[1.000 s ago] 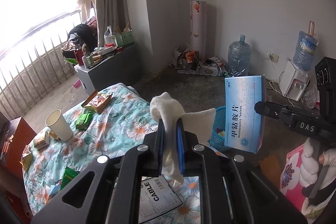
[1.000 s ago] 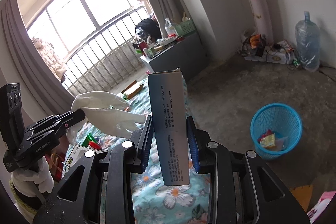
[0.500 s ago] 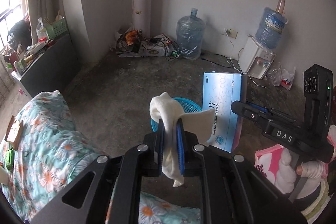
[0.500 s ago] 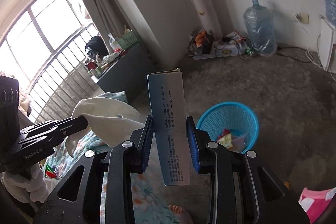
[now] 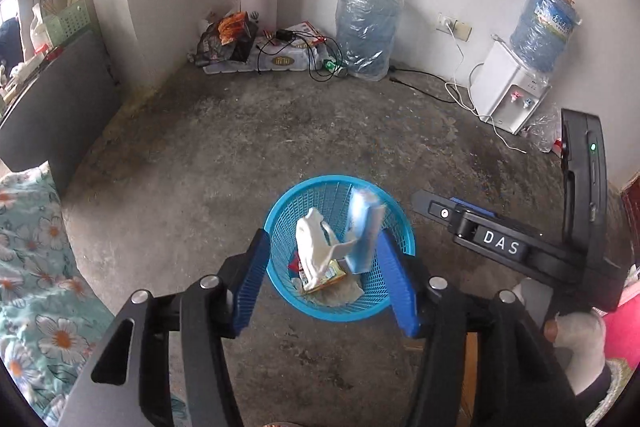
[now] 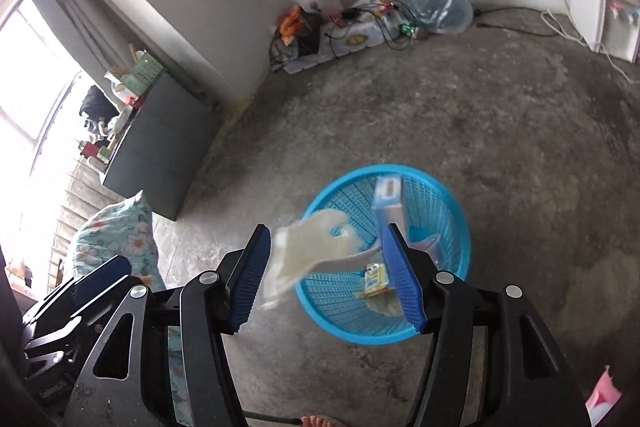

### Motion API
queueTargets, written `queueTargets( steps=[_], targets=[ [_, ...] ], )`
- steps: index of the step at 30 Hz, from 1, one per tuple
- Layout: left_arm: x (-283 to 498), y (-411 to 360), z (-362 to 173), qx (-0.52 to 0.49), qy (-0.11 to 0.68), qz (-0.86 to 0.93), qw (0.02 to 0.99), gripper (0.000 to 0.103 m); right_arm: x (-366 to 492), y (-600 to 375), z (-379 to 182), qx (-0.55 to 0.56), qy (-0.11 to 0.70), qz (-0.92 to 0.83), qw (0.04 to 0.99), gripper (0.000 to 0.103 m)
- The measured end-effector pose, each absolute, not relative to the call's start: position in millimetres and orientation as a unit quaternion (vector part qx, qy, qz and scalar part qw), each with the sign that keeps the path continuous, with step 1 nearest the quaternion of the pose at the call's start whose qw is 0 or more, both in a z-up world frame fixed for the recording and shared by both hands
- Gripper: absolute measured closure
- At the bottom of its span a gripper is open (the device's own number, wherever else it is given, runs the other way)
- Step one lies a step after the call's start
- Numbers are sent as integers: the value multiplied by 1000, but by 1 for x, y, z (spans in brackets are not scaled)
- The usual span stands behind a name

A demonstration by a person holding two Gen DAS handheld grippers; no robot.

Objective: Collect trash
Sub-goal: 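Move both grippers back over the bed toward the remaining items, then grasp the white KUYAN cable box with the right gripper and lift it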

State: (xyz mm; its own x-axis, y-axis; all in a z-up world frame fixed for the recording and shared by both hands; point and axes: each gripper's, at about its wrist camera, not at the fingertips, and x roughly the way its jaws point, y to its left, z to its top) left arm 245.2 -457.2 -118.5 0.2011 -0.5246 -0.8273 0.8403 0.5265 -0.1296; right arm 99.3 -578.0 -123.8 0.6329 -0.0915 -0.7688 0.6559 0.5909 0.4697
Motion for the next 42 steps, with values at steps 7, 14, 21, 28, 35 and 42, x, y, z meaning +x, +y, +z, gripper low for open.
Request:
queueTargets(
  steps=[7,14,21,28,35,42],
  targets=[
    [248,-420,-78,129,420,-449,778,44,63,-551,-117,411,341,-210,819,46],
    [211,-360,-5,81,371,-470,797,35,41,-521,-81,396,317,-187,841,46],
    [148,-272,53,79,311,-480,817,22,32,-470,-5,318,272,-123,900,26],
    [107,-163,66,64,312,-441,839,17,39,-414,47,255,251,-22,933,19],
    [85,-44,61,24,317,-360,877,16,57,-347,66,189,260,77,944,15],
    [73,45,42,-17,323,-257,911,16,80,-271,74,112,277,156,942,13]
  ],
)
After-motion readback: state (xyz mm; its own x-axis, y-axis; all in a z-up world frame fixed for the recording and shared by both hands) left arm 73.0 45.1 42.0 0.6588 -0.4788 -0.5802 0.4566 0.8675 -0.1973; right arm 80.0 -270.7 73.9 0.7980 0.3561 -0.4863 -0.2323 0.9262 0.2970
